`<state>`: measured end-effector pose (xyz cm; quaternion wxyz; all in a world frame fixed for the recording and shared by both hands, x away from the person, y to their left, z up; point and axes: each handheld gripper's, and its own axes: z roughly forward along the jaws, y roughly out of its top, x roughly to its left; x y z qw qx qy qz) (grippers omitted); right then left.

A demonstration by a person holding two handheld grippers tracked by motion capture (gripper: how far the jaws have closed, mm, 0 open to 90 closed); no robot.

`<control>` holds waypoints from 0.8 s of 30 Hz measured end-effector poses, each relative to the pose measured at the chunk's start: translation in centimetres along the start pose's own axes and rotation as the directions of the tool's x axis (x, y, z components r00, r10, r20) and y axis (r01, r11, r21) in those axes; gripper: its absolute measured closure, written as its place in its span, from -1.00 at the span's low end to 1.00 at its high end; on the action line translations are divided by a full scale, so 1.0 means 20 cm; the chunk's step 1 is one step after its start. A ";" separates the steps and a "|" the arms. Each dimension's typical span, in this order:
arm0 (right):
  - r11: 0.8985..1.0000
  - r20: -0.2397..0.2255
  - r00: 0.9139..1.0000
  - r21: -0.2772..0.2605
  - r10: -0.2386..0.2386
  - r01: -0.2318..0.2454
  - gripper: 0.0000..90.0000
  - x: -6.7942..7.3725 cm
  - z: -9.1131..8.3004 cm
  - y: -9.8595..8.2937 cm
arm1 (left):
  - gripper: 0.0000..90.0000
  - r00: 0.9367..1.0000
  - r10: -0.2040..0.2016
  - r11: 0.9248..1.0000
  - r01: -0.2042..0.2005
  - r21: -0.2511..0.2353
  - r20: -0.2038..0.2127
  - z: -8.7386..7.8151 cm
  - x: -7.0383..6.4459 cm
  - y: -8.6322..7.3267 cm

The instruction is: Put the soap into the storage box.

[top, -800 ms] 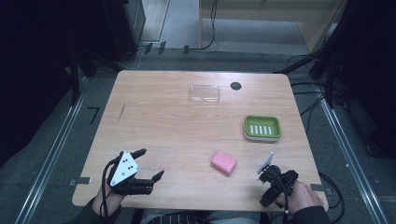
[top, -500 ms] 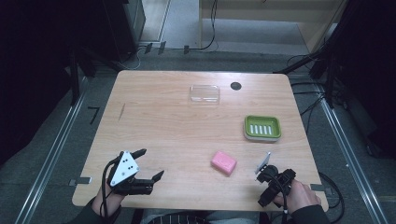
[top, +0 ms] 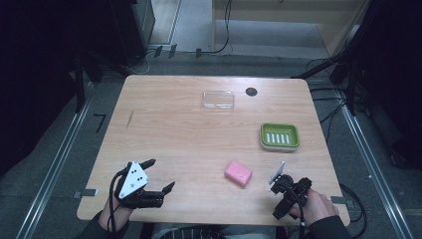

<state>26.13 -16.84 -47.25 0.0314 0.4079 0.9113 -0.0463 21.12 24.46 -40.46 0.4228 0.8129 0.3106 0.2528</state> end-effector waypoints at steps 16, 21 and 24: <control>0.998 0.023 0.998 -0.025 -0.052 0.053 -0.98 0.04 -0.03 0.11 | -0.69 1.000 -0.021 1.000 0.021 -0.001 -0.014 -0.03 0.02 -0.03; 0.997 0.028 0.997 -0.041 -0.067 0.068 -0.98 0.06 -0.05 0.13 | -0.69 1.000 -0.022 1.000 0.022 0.002 -0.016 -0.03 0.02 -0.03; 0.996 0.028 0.997 -0.046 -0.073 0.075 -0.99 0.07 -0.06 0.15 | -0.69 0.999 -0.027 1.000 0.027 0.001 -0.017 -0.03 0.02 -0.03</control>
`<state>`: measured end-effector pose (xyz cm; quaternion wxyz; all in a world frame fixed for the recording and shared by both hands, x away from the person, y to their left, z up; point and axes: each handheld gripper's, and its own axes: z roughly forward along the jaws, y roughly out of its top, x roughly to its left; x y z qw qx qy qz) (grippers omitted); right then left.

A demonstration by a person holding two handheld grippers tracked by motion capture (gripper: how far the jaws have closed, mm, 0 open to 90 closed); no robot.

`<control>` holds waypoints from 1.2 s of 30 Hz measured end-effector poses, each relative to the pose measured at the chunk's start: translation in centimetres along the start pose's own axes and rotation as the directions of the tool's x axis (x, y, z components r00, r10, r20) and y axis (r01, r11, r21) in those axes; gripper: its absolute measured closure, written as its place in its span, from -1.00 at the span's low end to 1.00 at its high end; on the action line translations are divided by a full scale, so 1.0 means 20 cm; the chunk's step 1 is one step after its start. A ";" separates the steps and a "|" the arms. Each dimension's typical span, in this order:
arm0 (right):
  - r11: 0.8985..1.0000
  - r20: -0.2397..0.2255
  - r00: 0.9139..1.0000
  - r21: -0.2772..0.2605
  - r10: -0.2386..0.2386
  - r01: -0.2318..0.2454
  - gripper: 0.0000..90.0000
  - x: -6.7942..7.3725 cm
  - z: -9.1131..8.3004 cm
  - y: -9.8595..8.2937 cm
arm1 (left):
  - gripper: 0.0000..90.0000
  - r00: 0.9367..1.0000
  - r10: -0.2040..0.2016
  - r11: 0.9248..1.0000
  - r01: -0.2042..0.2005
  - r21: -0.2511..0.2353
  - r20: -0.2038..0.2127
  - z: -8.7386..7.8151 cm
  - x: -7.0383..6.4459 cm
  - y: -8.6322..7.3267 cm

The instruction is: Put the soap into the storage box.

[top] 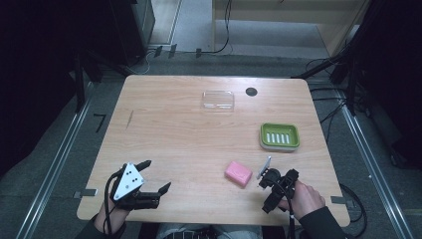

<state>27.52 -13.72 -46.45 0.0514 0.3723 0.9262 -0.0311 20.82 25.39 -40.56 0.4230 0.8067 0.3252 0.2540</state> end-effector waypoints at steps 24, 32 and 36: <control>0.997 -0.020 0.997 -0.032 -0.074 0.073 -1.00 0.04 -0.03 0.18 | -0.69 1.000 0.009 1.000 -0.010 0.003 0.006 0.00 -0.01 0.00; 0.994 -0.023 0.995 -0.045 -0.096 0.095 -1.00 0.05 -0.04 0.25 | -0.69 1.000 0.011 1.000 -0.011 0.003 0.006 0.00 -0.01 0.00; 0.994 -0.032 0.995 -0.053 -0.098 0.096 -1.00 0.04 -0.05 0.28 | -0.69 1.000 0.009 1.000 -0.009 0.001 0.006 0.00 -0.01 0.00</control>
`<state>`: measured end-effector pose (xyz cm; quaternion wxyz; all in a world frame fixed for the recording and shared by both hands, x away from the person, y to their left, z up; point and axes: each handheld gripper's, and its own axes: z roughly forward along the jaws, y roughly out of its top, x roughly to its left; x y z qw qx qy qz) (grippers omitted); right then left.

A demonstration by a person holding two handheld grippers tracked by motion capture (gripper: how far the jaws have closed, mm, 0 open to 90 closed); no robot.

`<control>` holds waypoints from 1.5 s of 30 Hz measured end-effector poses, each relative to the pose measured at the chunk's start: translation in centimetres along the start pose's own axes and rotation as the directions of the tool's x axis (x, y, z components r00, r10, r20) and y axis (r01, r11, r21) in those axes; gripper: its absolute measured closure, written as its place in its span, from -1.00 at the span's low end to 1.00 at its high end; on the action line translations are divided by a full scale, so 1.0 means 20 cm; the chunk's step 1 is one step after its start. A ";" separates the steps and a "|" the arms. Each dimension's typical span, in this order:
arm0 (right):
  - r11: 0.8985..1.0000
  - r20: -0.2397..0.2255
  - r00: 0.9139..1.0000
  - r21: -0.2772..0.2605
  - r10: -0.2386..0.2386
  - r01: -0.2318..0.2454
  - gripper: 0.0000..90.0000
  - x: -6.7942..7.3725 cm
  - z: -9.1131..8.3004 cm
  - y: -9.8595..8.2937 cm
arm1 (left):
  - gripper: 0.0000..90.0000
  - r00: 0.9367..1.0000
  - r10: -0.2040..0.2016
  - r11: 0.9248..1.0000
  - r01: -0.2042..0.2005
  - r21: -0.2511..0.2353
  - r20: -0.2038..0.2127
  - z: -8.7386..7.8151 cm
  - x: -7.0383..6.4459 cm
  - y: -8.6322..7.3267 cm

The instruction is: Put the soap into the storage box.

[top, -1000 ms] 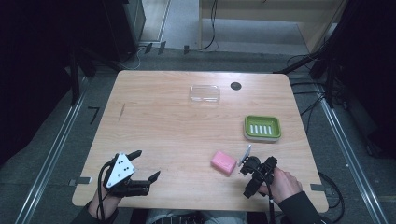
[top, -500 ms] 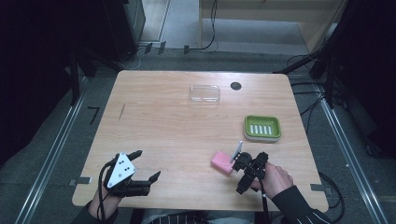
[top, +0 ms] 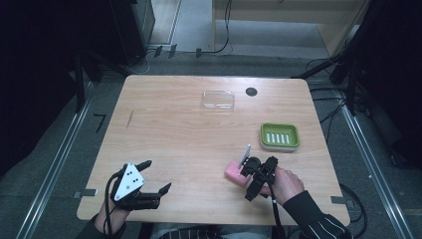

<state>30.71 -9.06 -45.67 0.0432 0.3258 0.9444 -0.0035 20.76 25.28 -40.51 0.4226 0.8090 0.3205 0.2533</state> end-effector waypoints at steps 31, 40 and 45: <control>0.995 -0.022 0.995 -0.026 -0.096 0.096 -1.00 0.00 0.01 0.25 | -0.69 1.000 0.001 1.000 -0.001 -0.002 -0.001 0.00 0.00 0.00; 0.993 -0.034 0.992 -0.016 -0.118 0.118 -1.00 0.00 0.03 0.32 | -0.69 1.000 0.000 1.000 0.000 -0.001 0.000 0.00 0.00 0.00; 0.994 -0.030 0.993 -0.016 -0.111 0.111 -0.85 0.00 0.03 0.35 | -0.69 1.000 0.000 1.000 0.000 -0.002 0.000 0.00 0.00 0.00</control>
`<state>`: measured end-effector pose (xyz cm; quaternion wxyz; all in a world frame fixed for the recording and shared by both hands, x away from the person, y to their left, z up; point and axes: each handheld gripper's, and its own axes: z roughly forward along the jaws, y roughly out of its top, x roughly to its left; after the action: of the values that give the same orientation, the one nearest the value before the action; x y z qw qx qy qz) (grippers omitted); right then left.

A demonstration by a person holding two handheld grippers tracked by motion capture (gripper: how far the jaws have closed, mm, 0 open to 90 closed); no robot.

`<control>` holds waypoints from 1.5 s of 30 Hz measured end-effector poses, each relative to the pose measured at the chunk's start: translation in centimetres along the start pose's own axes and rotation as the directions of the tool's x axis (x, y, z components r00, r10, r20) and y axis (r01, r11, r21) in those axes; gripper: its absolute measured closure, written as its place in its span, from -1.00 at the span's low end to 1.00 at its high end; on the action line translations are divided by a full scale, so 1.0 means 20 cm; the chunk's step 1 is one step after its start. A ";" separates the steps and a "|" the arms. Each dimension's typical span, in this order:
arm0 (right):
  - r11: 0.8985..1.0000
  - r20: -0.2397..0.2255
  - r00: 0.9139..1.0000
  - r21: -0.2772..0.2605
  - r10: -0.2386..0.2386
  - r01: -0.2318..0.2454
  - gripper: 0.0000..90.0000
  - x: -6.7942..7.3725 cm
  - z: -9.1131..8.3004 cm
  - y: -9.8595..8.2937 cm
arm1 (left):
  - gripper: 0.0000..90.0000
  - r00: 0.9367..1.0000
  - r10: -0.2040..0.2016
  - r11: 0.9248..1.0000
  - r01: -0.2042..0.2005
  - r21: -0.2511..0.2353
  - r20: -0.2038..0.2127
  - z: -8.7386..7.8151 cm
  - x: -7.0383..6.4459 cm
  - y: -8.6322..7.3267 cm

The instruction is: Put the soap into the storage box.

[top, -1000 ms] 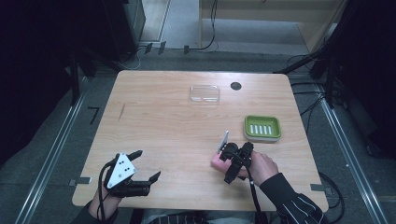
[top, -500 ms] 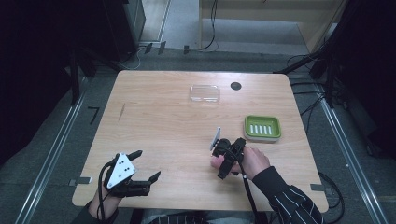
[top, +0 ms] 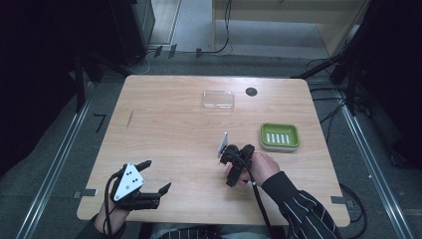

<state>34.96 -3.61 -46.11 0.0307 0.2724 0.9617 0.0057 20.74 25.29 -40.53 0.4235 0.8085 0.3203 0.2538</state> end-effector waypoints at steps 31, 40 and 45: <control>0.998 -0.015 0.999 0.046 -0.051 0.051 -0.19 0.02 0.00 0.02 | -0.69 1.000 0.002 1.000 -0.002 0.000 0.001 0.00 0.00 0.00; 0.997 -0.012 0.998 0.049 -0.064 0.065 -0.16 0.02 0.00 0.02 | -0.69 1.000 0.003 1.000 -0.003 0.000 0.001 0.00 0.00 0.00; 0.997 -0.012 0.997 0.041 -0.072 0.072 -0.15 0.02 0.00 0.02 | -0.69 1.000 0.002 1.000 -0.002 0.000 0.000 0.00 0.00 0.00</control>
<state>34.75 -3.11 -46.16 0.0200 0.2382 0.9709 -0.0140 20.73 25.30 -40.52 0.4234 0.8088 0.3195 0.2540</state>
